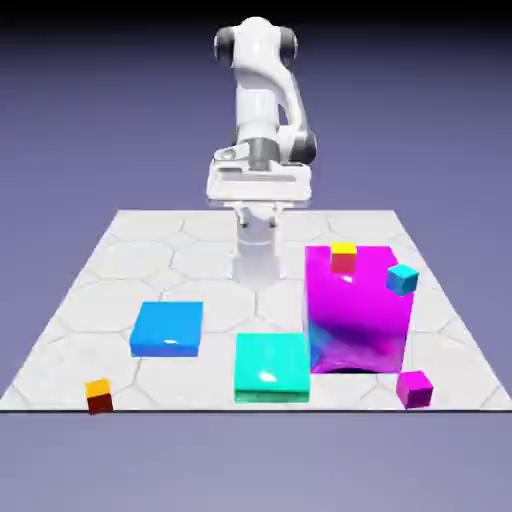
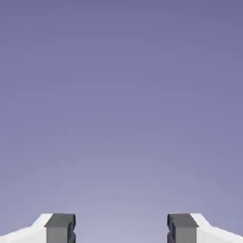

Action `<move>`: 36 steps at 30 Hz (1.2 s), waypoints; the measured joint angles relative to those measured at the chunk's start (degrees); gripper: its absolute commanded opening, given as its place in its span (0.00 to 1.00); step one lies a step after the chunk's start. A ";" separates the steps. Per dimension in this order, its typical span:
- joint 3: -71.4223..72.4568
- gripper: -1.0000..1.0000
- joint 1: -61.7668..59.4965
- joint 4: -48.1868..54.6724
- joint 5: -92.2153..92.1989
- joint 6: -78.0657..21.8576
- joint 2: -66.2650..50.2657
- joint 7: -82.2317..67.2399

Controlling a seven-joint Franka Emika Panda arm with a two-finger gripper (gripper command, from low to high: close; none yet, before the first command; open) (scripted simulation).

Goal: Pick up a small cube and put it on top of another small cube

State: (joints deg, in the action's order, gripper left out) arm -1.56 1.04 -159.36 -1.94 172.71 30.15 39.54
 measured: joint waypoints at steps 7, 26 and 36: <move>-9.05 0.50 2.03 9.51 -11.28 -7.53 -14.54 -16.95; -33.60 0.50 7.55 35.31 -41.91 -27.98 -53.99 -62.97; -46.33 0.50 10.41 48.68 -57.78 -38.57 -74.43 -86.81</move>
State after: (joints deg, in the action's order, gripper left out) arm -47.89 11.45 -110.68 -59.72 134.13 -44.28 -47.27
